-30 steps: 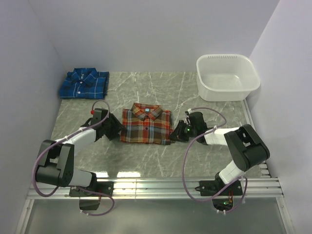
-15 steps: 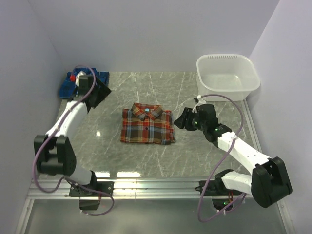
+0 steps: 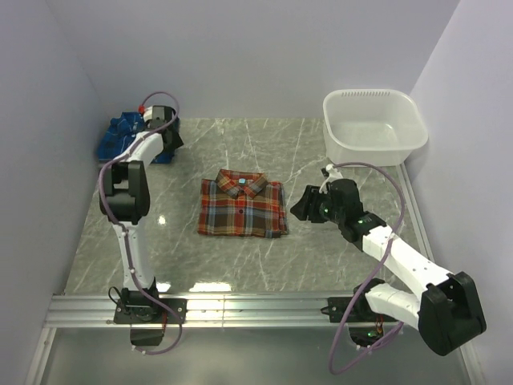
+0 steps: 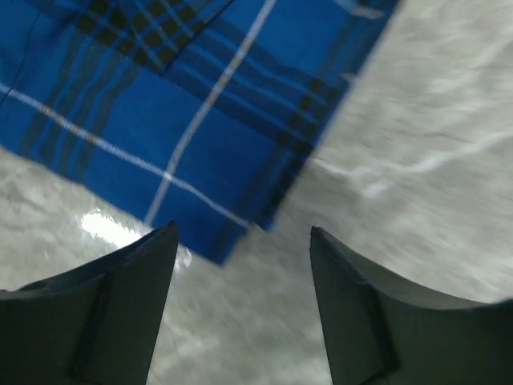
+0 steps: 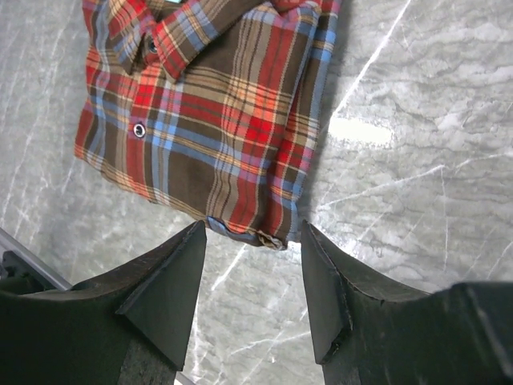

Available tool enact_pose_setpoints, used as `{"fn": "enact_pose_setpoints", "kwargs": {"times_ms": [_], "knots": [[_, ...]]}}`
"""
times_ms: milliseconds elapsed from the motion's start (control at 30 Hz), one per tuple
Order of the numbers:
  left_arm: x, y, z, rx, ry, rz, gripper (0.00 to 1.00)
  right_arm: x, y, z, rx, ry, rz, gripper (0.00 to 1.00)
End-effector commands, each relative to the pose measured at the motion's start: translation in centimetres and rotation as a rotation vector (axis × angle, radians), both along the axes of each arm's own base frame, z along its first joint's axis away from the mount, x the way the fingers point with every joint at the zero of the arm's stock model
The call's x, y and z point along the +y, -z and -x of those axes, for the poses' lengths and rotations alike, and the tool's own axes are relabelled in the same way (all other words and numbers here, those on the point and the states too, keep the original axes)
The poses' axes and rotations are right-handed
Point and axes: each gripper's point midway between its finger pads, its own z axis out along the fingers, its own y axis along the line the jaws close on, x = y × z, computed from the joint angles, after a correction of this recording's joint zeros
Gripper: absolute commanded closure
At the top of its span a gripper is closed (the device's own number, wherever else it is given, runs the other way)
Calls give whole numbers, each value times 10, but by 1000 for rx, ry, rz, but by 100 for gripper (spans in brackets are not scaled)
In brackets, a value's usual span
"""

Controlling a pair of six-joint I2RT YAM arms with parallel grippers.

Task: Fold and stack the long sleeve shirts
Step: Neatly place the folded shirt to the corner

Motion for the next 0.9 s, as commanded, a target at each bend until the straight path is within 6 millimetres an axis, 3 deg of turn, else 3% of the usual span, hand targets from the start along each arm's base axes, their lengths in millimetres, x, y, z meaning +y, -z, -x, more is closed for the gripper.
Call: {"fn": "enact_pose_setpoints", "kwargs": {"times_ms": [0, 67, 100, 133, 233, 267, 367, 433, 500, 533, 600, 633, 667, 700, 733, 800, 867], "knots": [[21, 10, -10, 54, 4, -129, 31, 0, -1, 1, -34, -13, 7, 42], [22, 18, -16, 73, 20, -145, 35, 0, 4, 3, -20, -16, 11, 42], [22, 35, -16, 107, 24, -148, 37, -1, 7, 4, -13, -16, 14, 43], [21, 35, -20, 105, 29, -145, 38, 0, 8, 5, -8, -19, 11, 43], [17, 55, -17, 149, 48, -127, 61, -1, 13, 7, -1, -22, 14, 43], [16, 61, -14, 166, 52, -119, 78, -1, 15, 8, 3, -20, 14, 43], [8, 70, -2, 202, 58, -70, 93, -1, 14, 8, 6, -19, 12, 44], [-2, 84, 15, 238, 56, -8, 94, -2, 13, 8, 1, -16, 13, 44], [-12, 78, 26, 226, 31, 45, 95, -3, 10, 8, -9, -13, 14, 44], [-20, 89, 43, 264, 33, 78, 94, -4, 11, 9, -6, -12, 16, 44], [-41, 82, 55, 255, 28, 133, 93, -5, 11, 11, -4, -12, 19, 45], [-48, 91, 70, 287, 25, 149, 93, -5, 10, 12, -5, -15, 18, 45], [-67, 84, 75, 275, 41, 180, 91, -5, 9, 12, -7, -14, 16, 45], [-73, 92, 89, 301, 39, 188, 90, -4, 8, 13, -7, -18, 16, 45], [-94, 87, 96, 299, 74, 213, 89, -4, 7, 14, -6, -22, 11, 44], [-113, 95, 113, 322, 77, 244, 88, -4, 7, 15, -3, -22, 13, 45], [-144, 95, 128, 332, 111, 280, 87, -5, 4, 16, -11, -21, 7, 45]]}}
